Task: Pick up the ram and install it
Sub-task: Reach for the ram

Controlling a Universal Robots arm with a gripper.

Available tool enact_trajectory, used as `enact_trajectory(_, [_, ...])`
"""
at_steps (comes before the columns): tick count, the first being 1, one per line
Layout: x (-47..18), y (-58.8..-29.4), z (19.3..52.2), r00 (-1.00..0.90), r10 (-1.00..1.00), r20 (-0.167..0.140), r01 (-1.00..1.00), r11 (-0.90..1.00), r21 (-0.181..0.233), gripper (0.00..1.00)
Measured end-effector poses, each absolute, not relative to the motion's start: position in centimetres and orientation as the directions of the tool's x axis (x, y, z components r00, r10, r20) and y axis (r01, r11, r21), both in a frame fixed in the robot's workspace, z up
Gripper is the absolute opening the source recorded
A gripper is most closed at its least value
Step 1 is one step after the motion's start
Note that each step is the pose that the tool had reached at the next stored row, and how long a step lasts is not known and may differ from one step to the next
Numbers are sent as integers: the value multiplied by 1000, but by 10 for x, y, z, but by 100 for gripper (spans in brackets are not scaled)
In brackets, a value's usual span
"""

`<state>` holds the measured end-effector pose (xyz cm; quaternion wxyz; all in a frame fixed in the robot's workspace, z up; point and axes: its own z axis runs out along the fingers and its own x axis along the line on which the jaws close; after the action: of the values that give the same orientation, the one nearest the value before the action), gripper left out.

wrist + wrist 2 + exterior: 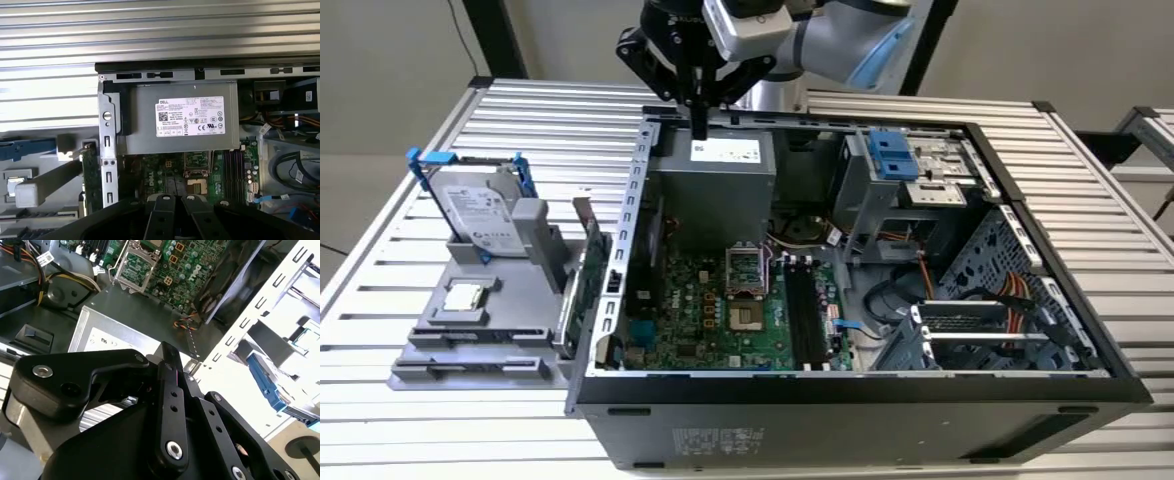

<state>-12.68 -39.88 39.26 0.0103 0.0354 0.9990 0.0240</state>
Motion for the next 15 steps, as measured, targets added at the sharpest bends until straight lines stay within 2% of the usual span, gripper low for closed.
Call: enact_trajectory(15, [-140,-399,393,-997,71,-19,70,996,49,0])
